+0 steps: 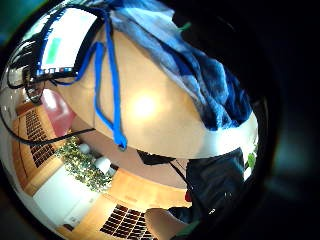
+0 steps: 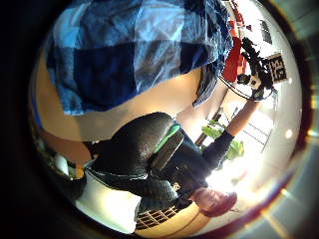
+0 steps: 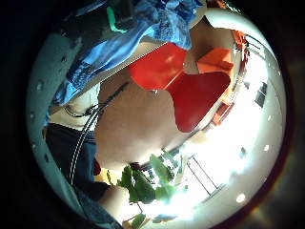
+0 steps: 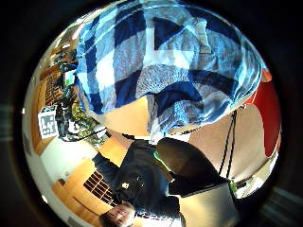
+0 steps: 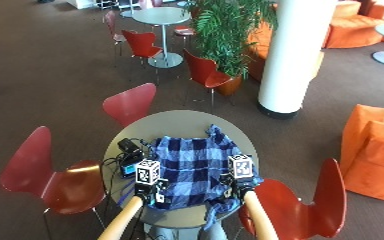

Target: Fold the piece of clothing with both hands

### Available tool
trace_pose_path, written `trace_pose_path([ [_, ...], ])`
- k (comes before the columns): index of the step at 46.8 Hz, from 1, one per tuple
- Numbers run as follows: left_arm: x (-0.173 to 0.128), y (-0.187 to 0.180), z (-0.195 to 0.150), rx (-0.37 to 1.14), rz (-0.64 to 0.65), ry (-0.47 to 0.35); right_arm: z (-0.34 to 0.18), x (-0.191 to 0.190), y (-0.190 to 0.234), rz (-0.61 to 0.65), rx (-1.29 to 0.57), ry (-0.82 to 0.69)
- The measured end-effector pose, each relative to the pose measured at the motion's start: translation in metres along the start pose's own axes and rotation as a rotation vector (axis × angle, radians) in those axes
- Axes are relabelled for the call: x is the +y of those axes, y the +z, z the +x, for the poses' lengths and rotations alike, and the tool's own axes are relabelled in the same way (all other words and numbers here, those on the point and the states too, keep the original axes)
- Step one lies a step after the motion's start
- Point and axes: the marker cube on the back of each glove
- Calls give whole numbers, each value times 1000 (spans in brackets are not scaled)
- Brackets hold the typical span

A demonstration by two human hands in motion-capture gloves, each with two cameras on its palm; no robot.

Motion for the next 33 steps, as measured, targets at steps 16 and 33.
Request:
trace_pose_path([
  [16,45,-2,25,-51,-80,-56,-36,83,6,-34,42,-112],
  [33,47,7,25,-107,-38,-100,-48,68,38,-11,115,-93],
])
